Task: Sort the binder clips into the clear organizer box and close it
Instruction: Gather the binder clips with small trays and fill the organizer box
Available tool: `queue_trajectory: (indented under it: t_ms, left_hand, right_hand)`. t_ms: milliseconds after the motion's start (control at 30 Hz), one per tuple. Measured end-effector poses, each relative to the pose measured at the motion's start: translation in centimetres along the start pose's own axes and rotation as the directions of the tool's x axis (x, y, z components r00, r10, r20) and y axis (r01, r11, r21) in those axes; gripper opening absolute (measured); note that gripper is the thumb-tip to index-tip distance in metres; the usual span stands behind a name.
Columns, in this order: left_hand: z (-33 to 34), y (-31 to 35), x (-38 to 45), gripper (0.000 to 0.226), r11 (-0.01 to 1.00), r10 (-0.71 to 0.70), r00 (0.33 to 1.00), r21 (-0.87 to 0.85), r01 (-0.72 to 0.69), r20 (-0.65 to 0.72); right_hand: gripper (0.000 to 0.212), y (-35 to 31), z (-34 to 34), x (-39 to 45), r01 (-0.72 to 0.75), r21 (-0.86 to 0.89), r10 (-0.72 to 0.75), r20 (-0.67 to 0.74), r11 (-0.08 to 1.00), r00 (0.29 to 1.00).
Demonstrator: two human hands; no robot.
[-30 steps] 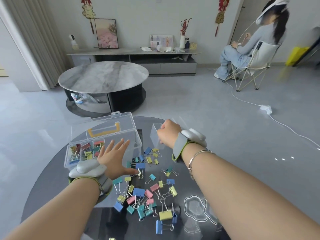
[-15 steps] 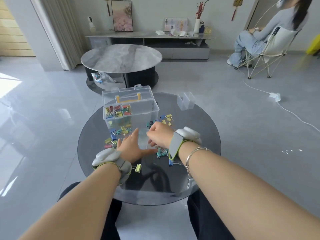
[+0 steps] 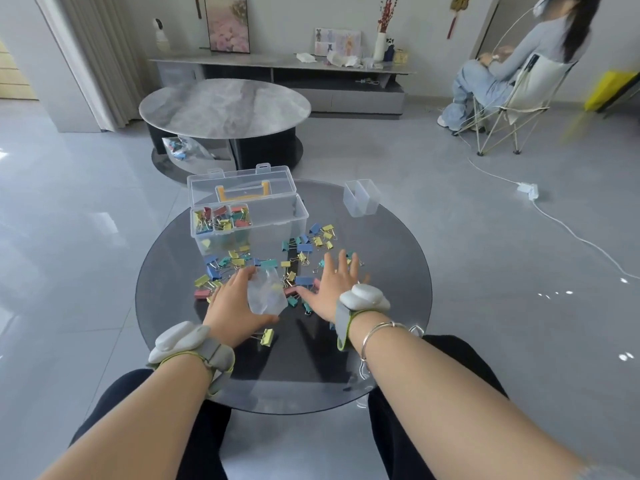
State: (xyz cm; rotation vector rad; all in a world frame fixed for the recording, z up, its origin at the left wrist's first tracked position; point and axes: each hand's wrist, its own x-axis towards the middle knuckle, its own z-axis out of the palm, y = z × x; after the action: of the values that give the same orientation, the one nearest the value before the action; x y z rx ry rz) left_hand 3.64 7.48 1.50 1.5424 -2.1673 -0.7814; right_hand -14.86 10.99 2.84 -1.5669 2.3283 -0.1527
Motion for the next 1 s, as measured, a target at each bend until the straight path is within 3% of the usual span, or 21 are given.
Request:
queue_trajectory:
  t_ms: [200, 633, 867, 1000]
  left_hand:
    - [0.7, -0.2, 0.4, 0.099, 0.999, -0.013, 0.999, -0.039, 0.015, 0.049]
    - [0.2, 1.1, 2.1, 0.099, 0.987, 0.006, 0.986, 0.157, -0.032, 0.165]
    - [0.1, 1.5, 2.2, 0.096, 0.985, -0.003, 0.986, 0.171, -0.026, 0.167]
    - [0.1, 1.7, 2.2, 0.097, 0.981, -0.025, 0.987, 0.192, -0.006, 0.161]
  right_hand:
    - [0.095, 2.8, 4.5, -0.5, 0.091, -0.132, -0.1, -0.065, 0.987, 0.993]
    - [0.051, 0.6, 3.8, 3.1, 0.169, -0.246, -0.22, -0.196, 0.954, 0.956]
    - [0.048, 0.0, 1.9, 4.1, 0.179, -0.069, -0.182, -0.047, 0.981, 0.982]
    - [0.048, -0.4, 1.6, 4.3, 0.172, -0.098, -0.175, -0.022, 0.98, 0.984]
